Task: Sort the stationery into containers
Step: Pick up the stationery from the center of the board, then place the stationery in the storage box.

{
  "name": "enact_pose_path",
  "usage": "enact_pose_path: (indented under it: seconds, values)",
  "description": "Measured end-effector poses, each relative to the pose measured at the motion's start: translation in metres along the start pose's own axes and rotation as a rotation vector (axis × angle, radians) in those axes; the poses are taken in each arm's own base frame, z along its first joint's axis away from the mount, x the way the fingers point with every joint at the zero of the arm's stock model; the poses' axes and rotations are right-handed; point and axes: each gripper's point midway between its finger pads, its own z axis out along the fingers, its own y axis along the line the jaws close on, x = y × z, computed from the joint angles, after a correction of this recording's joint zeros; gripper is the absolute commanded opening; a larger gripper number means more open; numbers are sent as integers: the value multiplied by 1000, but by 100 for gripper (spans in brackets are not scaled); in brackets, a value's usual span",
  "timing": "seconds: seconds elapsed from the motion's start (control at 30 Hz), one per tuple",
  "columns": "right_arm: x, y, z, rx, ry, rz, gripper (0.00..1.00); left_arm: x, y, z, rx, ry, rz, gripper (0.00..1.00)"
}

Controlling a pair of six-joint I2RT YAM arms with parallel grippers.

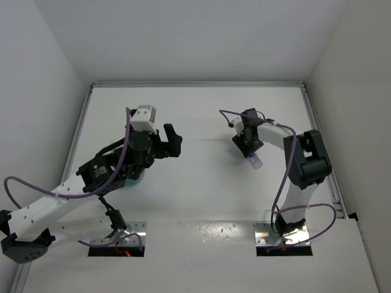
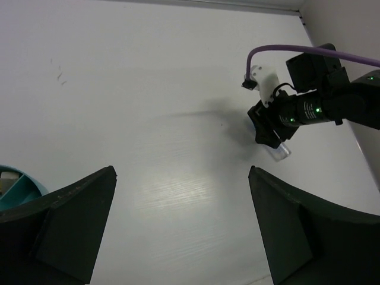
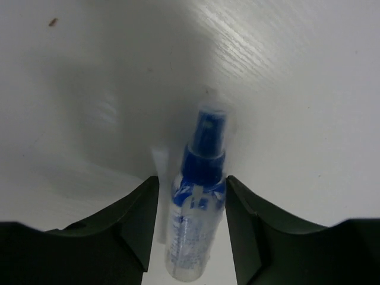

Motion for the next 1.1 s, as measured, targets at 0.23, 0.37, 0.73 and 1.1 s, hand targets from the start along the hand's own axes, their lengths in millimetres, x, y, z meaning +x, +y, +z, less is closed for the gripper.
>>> enact_pose_path:
  seconds: [0.23,0.37,0.73,1.1]
  values:
    - [-2,-4,7,5,41,-6,0,11,19,-3,2,28,15,100]
    - [-4,5,5,-67,53,-1,0,8,27,-9,2,17,8,100]
    - [-196,157,-126,-696,-480,-383,0,36,80,-16,-185,0,-55,98]
    - [-247,335,-148,-1209,-736,-447,0,19,104,-39,-230,-111,-175,98]
